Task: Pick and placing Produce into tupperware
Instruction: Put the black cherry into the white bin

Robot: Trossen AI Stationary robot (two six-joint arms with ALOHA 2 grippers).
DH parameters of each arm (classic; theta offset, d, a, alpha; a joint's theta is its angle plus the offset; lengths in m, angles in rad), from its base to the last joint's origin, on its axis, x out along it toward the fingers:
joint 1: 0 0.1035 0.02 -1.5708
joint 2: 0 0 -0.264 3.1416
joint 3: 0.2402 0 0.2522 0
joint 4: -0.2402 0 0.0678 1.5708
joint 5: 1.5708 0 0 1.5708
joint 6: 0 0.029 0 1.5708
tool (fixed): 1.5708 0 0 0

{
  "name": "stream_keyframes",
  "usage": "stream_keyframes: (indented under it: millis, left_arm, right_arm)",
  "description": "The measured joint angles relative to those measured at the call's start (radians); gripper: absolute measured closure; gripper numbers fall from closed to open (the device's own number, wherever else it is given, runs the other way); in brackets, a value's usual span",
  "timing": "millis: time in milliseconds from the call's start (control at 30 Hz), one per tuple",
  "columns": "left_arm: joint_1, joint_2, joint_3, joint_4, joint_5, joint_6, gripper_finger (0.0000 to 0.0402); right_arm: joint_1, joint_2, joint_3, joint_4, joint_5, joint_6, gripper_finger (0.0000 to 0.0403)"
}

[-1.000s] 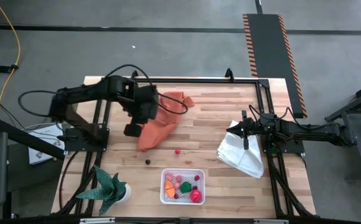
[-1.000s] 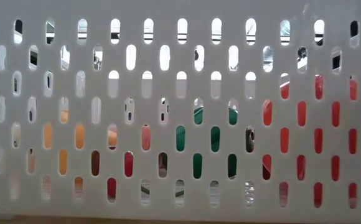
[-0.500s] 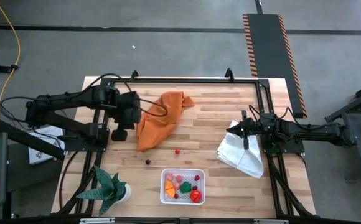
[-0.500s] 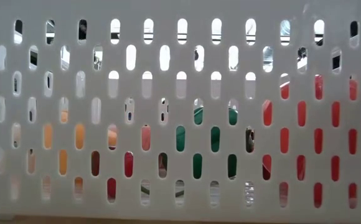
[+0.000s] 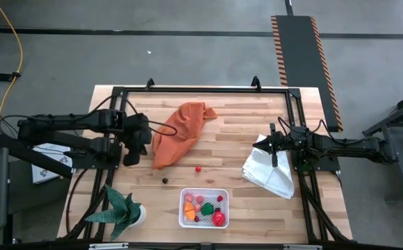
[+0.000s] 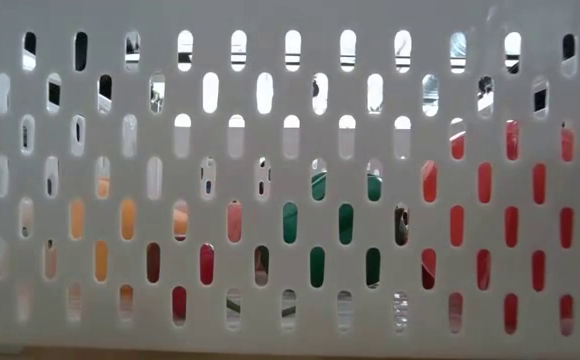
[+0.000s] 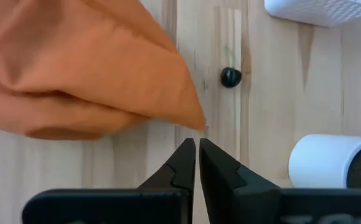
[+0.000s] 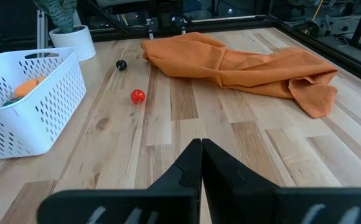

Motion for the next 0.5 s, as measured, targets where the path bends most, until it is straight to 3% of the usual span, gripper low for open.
stream_keyframes:
  millis: [333, 500]
  left_arm:
    - [-0.010, -0.009, -0.029, 0.032, 0.017, -0.045, 0.0389]
    - [-0.065, -0.009, -0.029, 0.049, 0.023, -0.053, 0.0389]
  right_arm:
    - [0.000, 0.000, 0.000, 0.000, 0.000, 0.000, 0.0402]
    - [0.000, 0.000, 0.000, 0.000, 0.000, 0.000, 0.0402]
